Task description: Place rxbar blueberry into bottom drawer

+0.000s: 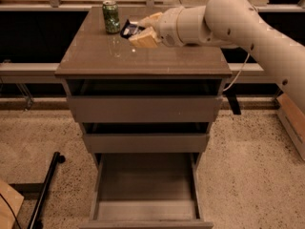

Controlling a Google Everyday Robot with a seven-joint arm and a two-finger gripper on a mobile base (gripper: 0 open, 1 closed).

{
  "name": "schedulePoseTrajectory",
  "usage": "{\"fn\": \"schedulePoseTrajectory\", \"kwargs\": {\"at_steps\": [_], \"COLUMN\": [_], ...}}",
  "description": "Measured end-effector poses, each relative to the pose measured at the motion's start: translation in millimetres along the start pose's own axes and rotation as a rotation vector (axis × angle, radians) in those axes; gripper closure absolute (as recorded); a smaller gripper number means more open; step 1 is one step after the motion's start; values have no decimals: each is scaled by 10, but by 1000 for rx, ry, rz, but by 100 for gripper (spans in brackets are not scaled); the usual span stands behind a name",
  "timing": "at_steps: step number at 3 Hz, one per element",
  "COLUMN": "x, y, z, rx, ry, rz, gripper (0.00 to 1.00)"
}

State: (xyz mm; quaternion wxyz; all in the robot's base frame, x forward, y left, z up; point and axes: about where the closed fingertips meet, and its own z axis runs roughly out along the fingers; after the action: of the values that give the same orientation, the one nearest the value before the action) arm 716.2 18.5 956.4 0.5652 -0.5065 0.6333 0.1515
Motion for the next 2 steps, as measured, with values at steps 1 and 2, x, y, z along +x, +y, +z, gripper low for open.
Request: {"fn": "schedulePoseTrajectory", "kwargs": {"at_steps": [1, 2], "x": [74, 441], "y": [245, 606], "z": [-180, -389], "rx": [-93, -192], "ry": [65, 179], "rz": [-43, 2], "gripper": [100, 100]}}
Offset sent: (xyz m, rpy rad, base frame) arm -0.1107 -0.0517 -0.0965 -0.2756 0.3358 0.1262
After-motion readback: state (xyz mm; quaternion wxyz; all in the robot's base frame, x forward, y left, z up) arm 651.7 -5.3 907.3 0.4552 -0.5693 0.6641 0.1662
